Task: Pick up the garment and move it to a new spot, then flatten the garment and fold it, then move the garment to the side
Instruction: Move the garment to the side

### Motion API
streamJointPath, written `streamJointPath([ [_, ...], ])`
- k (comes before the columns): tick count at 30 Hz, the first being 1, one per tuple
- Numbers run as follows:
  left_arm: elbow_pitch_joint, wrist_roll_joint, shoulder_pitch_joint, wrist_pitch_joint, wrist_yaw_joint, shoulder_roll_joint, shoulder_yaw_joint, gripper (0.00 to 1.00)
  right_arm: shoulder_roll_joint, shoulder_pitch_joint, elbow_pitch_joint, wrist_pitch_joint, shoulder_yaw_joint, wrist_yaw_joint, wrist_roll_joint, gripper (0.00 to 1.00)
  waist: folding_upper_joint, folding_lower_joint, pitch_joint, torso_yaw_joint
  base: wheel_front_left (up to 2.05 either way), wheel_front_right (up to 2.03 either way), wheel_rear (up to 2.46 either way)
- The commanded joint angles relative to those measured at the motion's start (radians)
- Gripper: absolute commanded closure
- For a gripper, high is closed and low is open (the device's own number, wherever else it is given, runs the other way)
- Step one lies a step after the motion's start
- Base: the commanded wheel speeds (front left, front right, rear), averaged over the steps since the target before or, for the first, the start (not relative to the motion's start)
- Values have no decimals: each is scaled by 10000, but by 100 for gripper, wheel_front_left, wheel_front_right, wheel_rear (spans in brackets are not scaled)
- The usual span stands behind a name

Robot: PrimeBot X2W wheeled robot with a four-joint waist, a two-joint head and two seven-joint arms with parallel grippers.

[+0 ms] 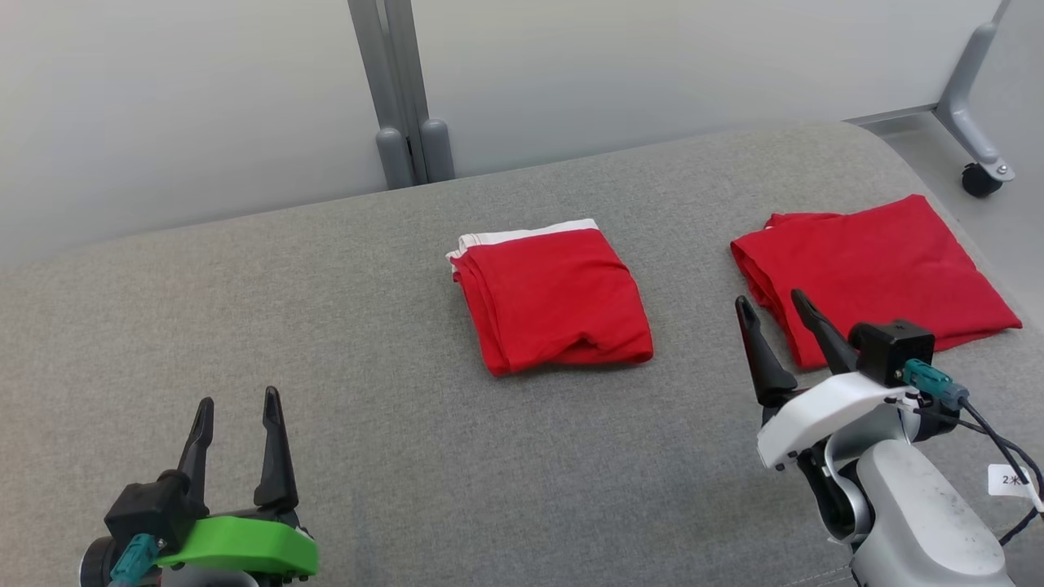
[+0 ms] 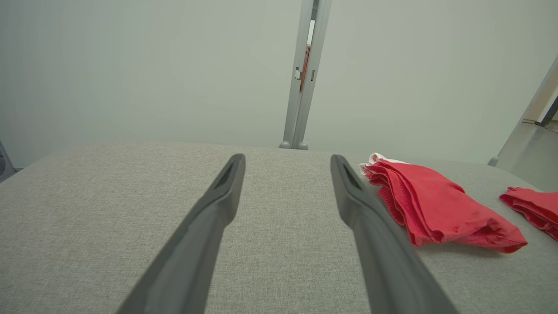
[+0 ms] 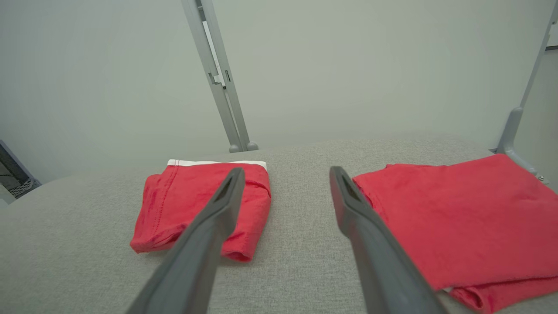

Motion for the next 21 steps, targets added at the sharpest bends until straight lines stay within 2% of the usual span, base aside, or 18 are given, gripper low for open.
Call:
streamJointPath([
  [1, -14, -111, 166, -23, -15, 29, 30, 0, -24, -119, 52, -53, 52, -2, 57, 0, 0, 0, 22, 15, 0, 0, 0],
  [16, -41, -74, 108, -23, 28, 29, 41, 0, -64, -320, 373, 34, 250, -2, 170, 0, 0, 0, 153, 172, 0, 0, 0],
  [21, -79, -4, -6, -23, -14, 29, -69, 0, -171, -748, 510, 547, 391, -2, 193, 0, 0, 0, 277, 384, 0, 0, 0],
])
